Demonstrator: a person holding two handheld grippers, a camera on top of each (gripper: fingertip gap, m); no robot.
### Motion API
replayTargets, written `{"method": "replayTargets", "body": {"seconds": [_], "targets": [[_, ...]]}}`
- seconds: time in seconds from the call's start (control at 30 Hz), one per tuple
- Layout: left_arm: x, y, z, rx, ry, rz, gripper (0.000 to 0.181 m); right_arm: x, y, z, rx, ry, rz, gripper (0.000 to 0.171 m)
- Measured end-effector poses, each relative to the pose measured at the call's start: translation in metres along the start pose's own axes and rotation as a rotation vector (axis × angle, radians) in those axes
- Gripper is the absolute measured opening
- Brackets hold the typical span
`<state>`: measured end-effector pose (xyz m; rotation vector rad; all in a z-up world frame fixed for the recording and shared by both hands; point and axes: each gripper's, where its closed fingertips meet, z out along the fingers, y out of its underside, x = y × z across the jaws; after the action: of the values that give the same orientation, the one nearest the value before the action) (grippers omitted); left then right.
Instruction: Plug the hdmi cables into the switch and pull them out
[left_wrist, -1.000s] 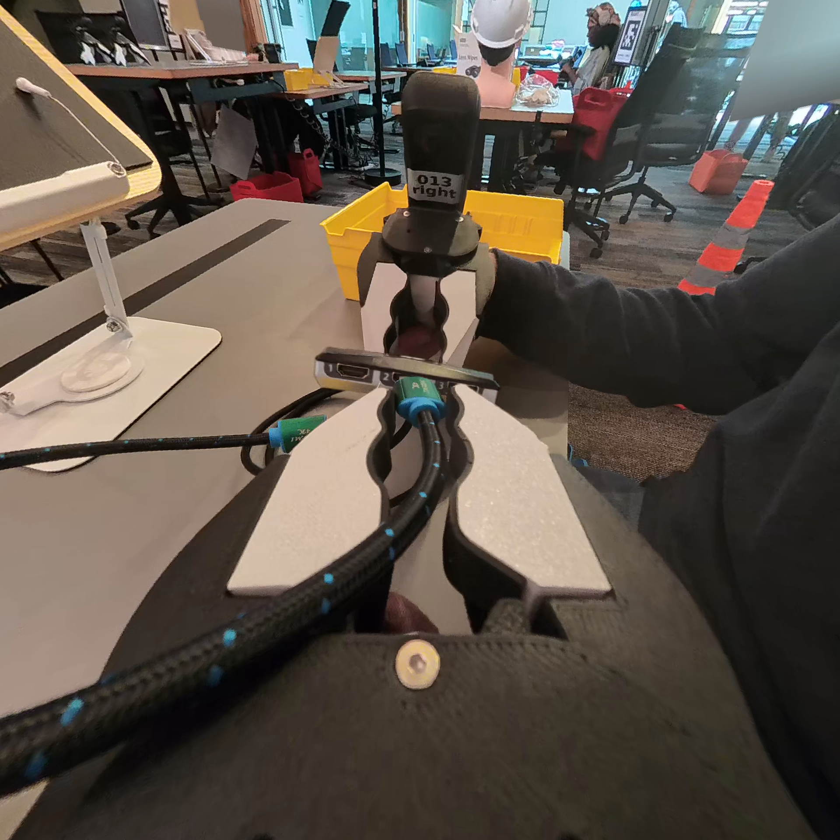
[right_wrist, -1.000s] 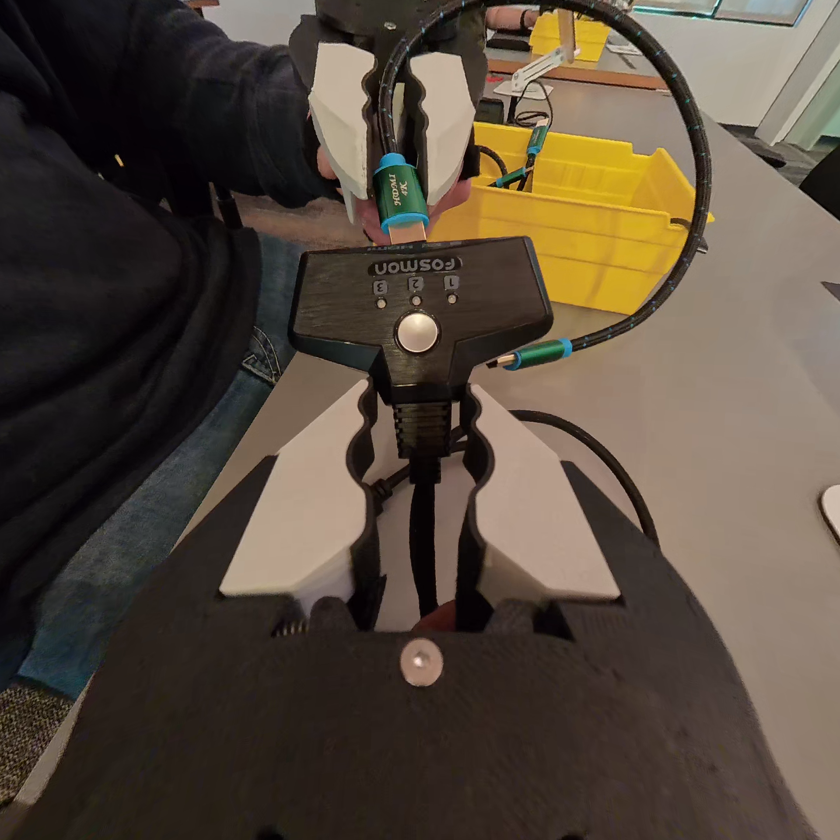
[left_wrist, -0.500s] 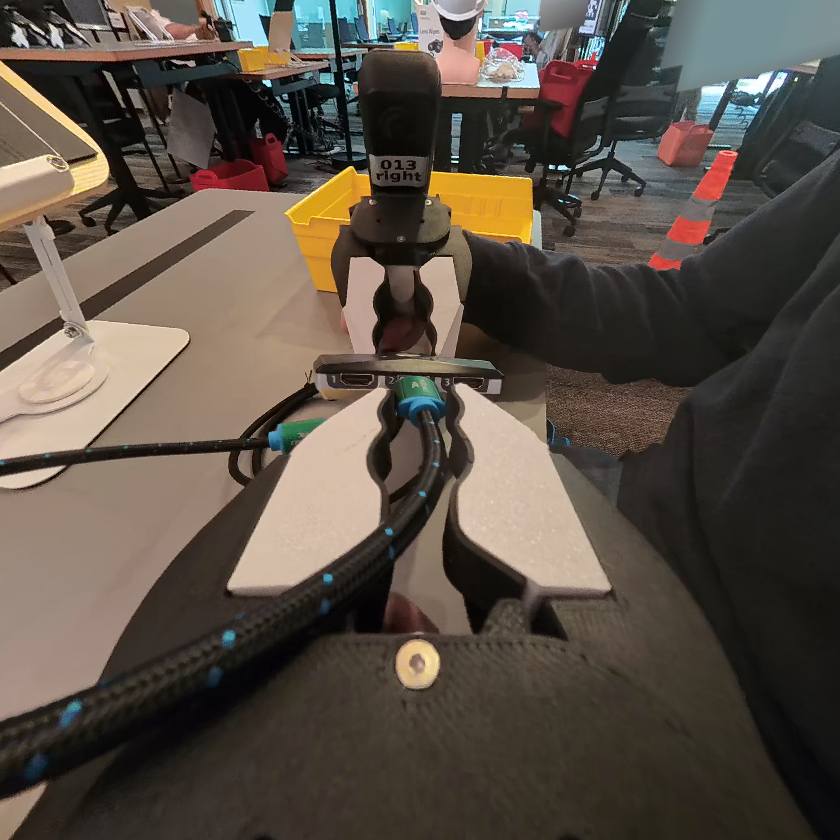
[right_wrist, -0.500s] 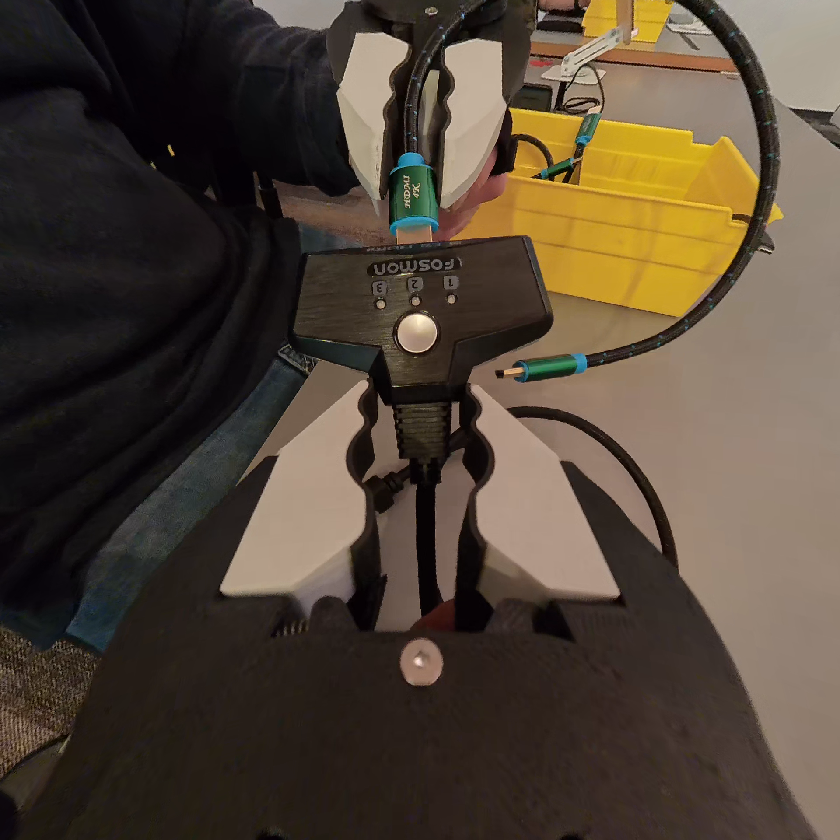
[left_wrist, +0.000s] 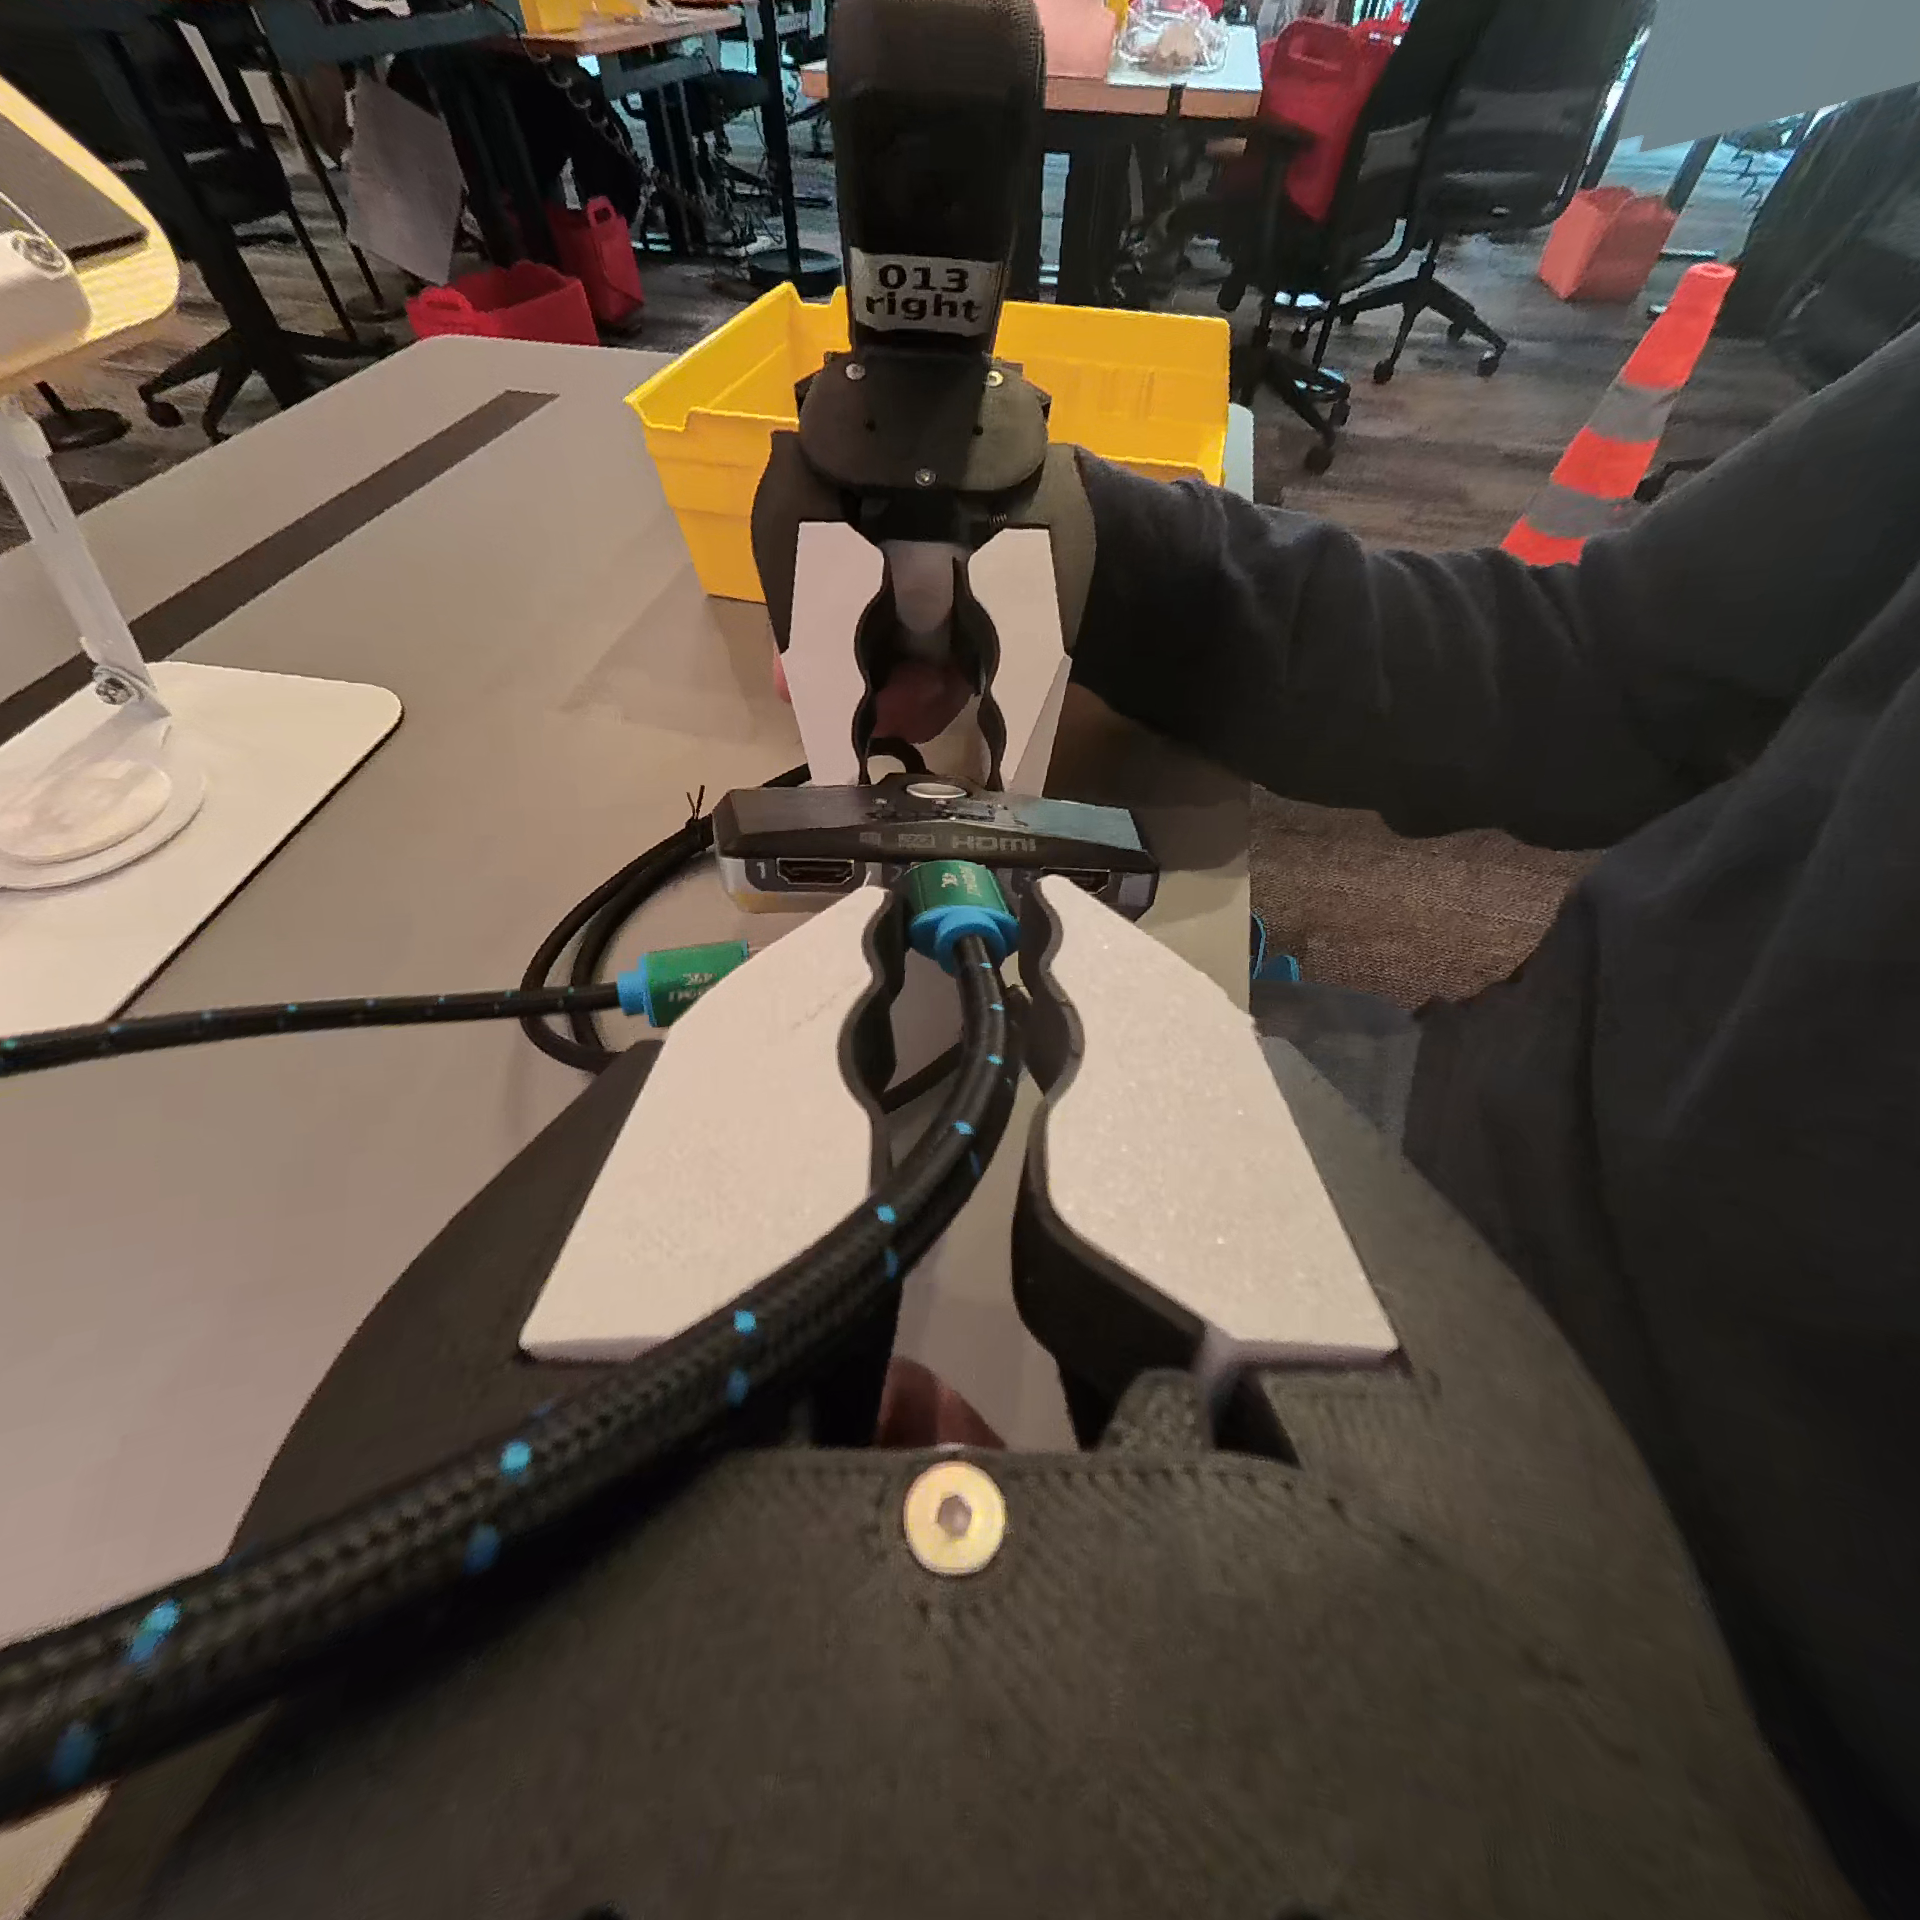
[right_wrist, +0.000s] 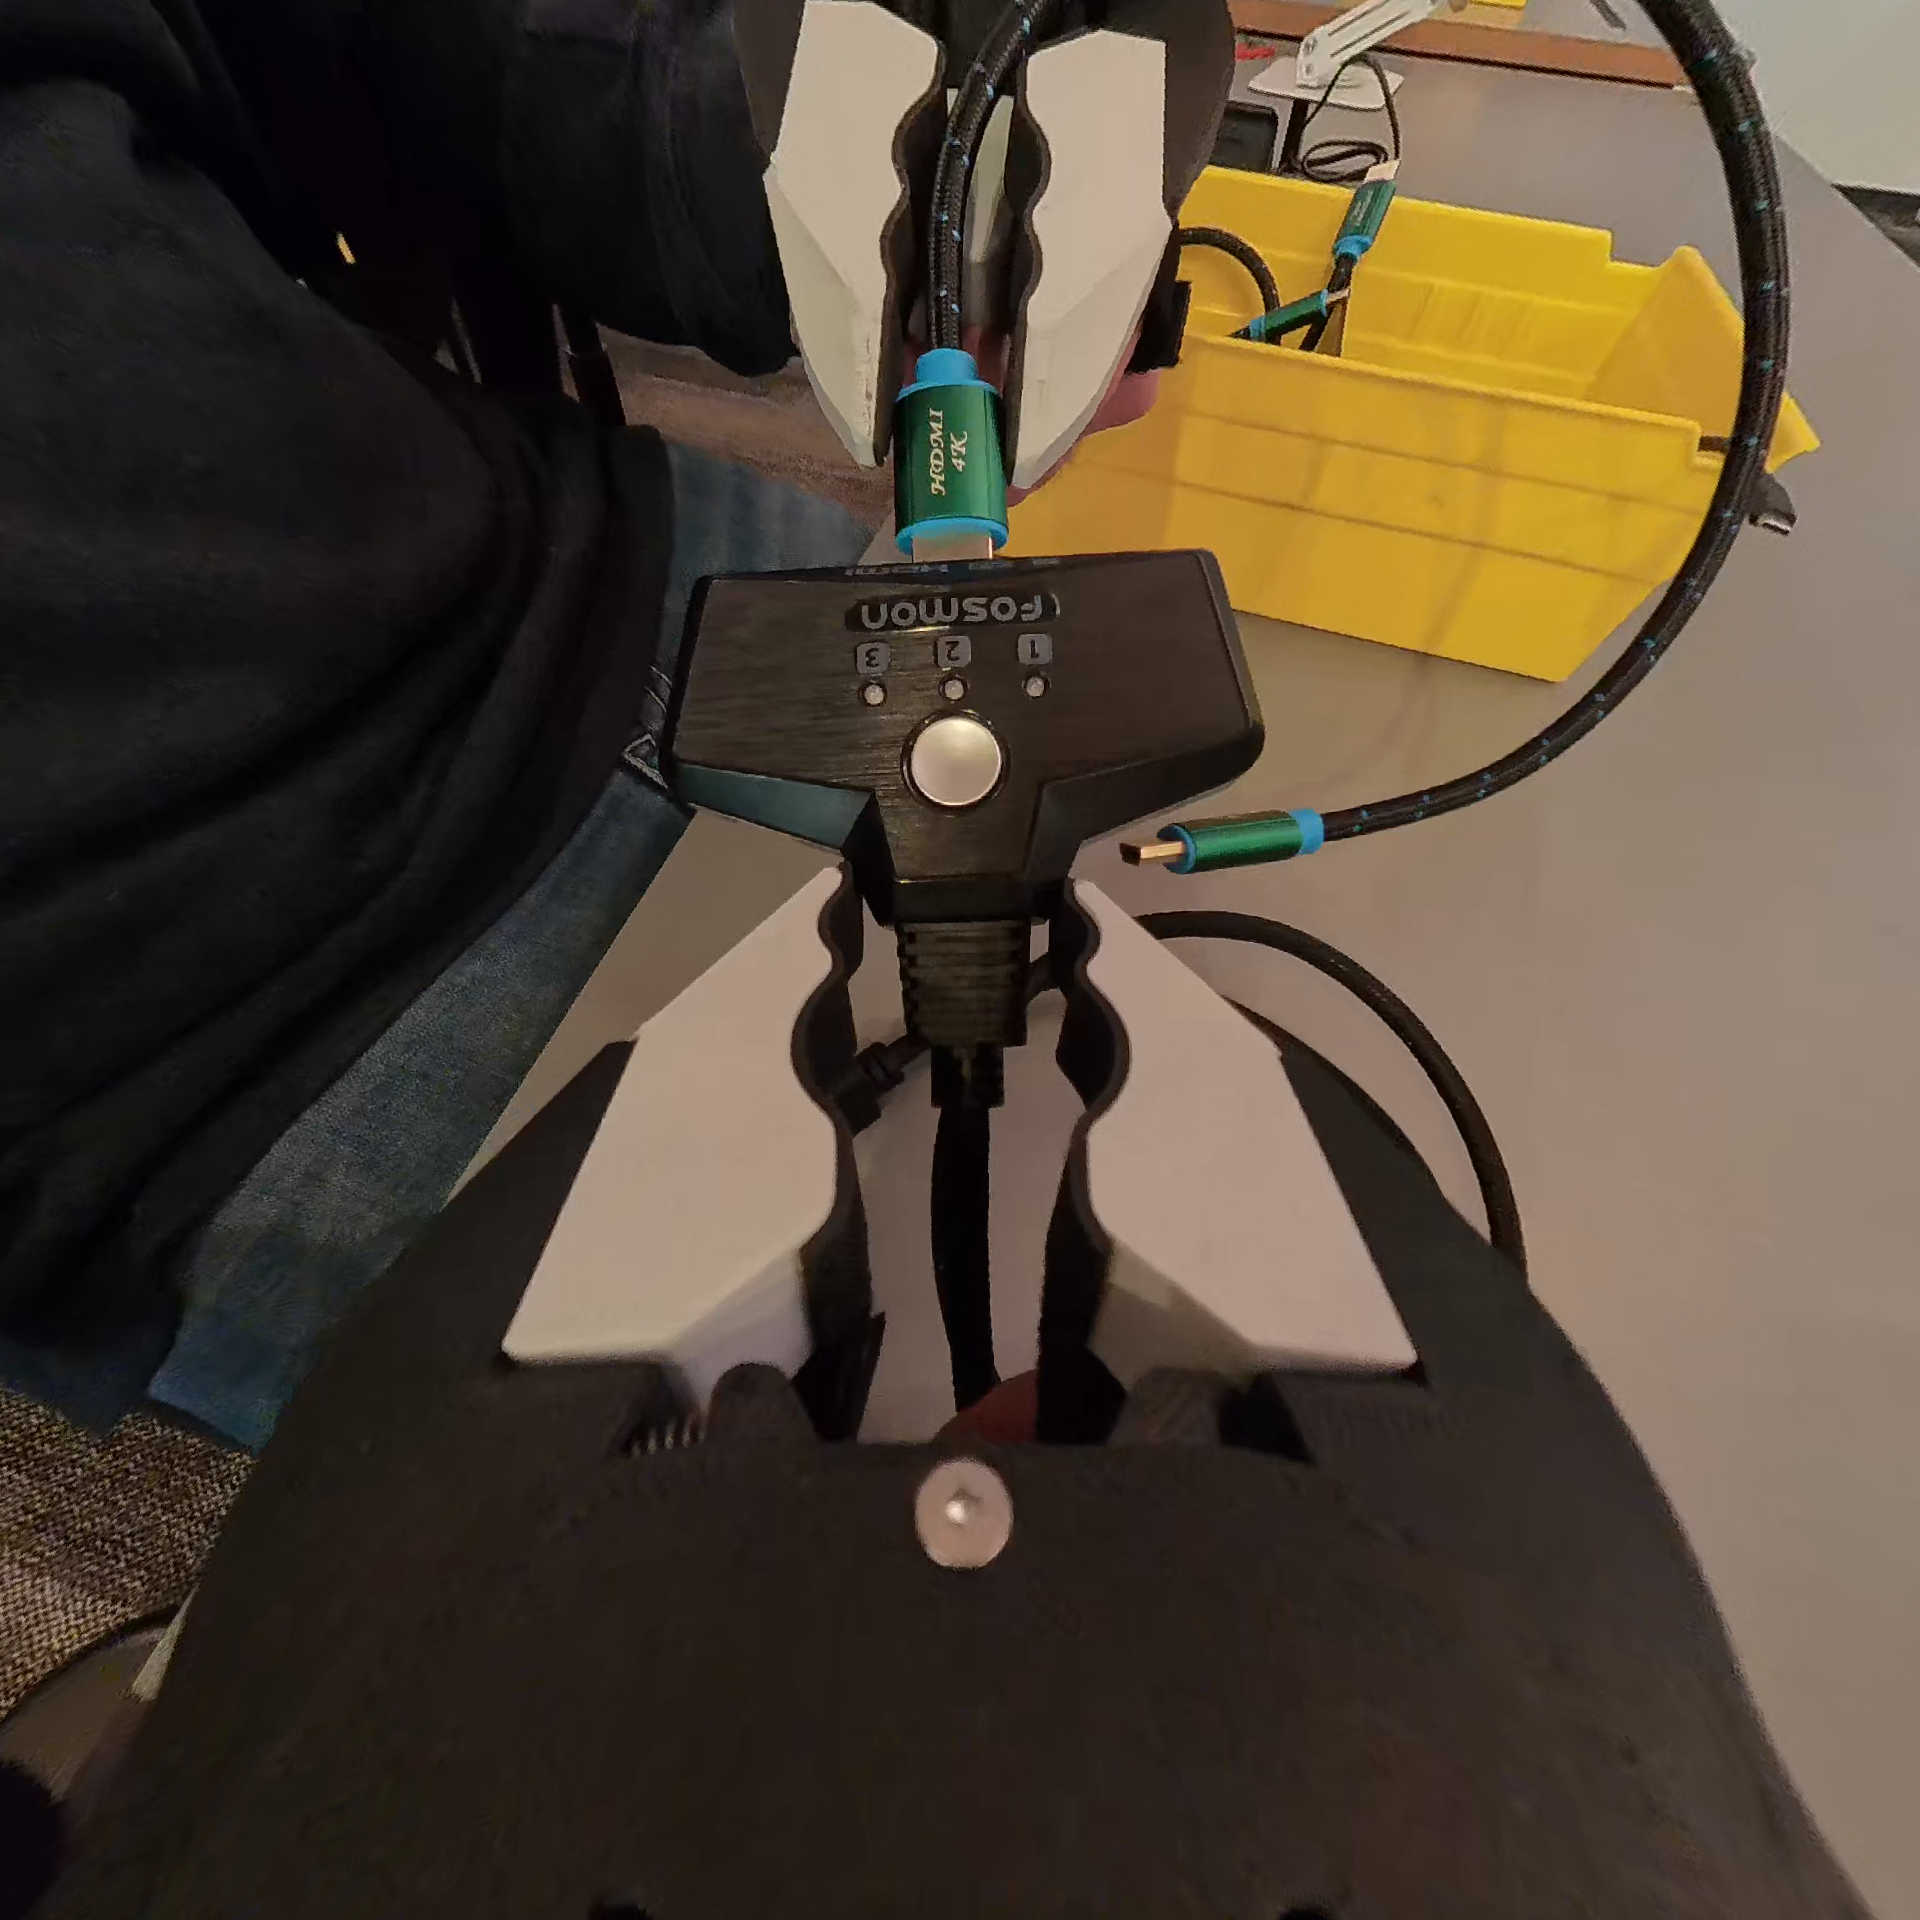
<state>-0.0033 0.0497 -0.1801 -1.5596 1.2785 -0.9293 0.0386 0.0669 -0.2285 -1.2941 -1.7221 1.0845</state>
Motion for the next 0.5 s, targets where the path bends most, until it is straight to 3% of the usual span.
{"method": "replayTargets", "body": {"seconds": [0.5], "targets": [[0.0020,0.0076,0.0032,-0.014,-0.006,0.015,0.021,-0.0017,0.0045,0.0053,-0.034,-0.006,-0.014,0.034]]}}
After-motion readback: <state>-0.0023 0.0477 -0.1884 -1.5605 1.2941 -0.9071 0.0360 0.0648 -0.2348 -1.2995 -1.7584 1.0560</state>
